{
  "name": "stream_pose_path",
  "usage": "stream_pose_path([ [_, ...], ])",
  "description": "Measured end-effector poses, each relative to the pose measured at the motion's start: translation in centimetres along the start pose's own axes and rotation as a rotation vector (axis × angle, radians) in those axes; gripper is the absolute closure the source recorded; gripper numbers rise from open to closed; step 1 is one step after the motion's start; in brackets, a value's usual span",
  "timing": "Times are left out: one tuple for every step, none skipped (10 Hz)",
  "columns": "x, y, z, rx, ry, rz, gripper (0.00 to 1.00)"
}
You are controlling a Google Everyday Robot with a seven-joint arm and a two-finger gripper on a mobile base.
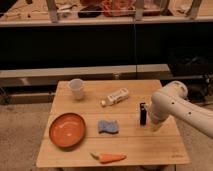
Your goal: Knock the eraser over
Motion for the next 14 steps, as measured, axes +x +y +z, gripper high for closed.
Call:
stream_pose_path([
  [0.0, -0.3, 0.2, 0.001, 0.000, -0.003, 0.21],
  [-0.2, -0.5, 0.3, 0.002, -0.001, -0.009, 0.22],
  [-0.2, -0.5, 0.3, 0.002, -0.001, -0.009, 0.28],
  [0.0, -0.4, 0.3, 0.001, 0.000, -0.007, 0.38],
  [0.1, -0.3, 0.3, 0.001, 0.000, -0.005, 0.49],
  [0.1, -0.3, 0.3, 0.002, 0.000, -0.004, 0.54],
  [0.0, -0.4, 0.2, 0.003, -0.001, -0.006, 0.55],
  [-0.2, -0.6, 0.0, 0.005, -0.003, -0.009, 0.55],
  [-0.1, -0.8, -0.3, 0.009, -0.002, -0.004, 0.59],
  [-0.1, -0.7, -0.5, 0.007, -0.002, -0.005, 0.66],
  [0.1, 0.5, 0.0, -0.022, -0.001, -0.003, 0.77],
  [0.1, 0.0, -0.4, -0.007, 0.002, -0.007, 0.87],
  [0.1, 0.0, -0.4, -0.007, 0.001, -0.008, 0.94],
  [-0.3, 0.0, -0.2, -0.006, -0.005, -0.018, 0.96],
])
